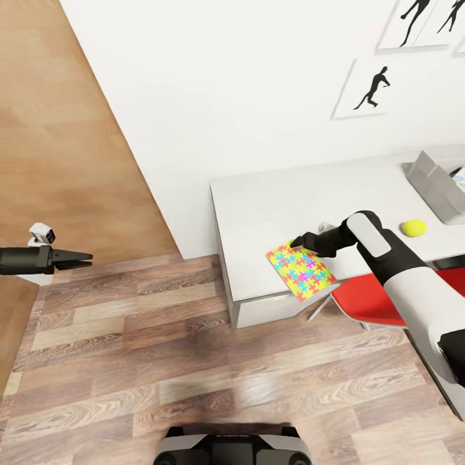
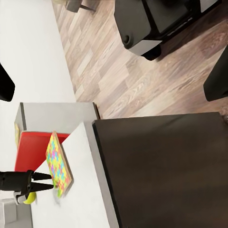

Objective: Put all the toys in the child's room - the three board games (two on the bed and one on the table), the two jigsaw puzzles on the table, and the tennis ball on the table - inside the toy box on the table in the child's room.

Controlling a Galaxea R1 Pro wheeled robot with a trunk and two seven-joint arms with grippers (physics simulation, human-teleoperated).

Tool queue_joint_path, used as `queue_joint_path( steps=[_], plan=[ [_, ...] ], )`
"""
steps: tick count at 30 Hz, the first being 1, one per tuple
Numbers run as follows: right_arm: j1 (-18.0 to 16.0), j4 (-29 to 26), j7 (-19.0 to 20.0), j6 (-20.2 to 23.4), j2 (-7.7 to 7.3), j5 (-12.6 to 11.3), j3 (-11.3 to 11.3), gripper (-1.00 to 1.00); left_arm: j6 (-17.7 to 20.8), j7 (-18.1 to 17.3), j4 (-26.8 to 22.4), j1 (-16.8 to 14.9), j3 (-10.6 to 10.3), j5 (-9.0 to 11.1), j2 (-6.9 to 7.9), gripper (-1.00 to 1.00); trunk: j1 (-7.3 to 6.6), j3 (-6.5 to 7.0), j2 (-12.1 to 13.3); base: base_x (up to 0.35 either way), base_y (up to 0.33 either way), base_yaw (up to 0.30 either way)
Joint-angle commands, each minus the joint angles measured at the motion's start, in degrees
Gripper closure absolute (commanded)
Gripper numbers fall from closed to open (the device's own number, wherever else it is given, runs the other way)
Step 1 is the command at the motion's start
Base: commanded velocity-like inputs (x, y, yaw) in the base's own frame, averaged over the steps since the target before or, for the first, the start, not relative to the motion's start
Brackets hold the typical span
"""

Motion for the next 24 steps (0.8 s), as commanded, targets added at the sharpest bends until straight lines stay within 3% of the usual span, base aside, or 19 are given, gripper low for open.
queue_joint_path(
  steps=[1, 24],
  plan=[
    [-0.05, -0.06, -0.53, 0.01, -0.06, -0.64, 0.26, -1.0, 0.61, -0.29, 0.04, -0.08, -0.22, 0.05, 0.06, -1.0, 0.03, -0.09, -0.1, 0.0, 0.126, 0.0],
    [-0.04, -0.06, -0.53, 0.01, -0.1, -0.67, 0.26, -1.0, 0.61, -0.29, 0.02, -0.08, -0.22, 0.04, 0.04, -1.0, 0.03, -0.09, -0.1, -0.044, 0.037, 0.0]
  ],
)
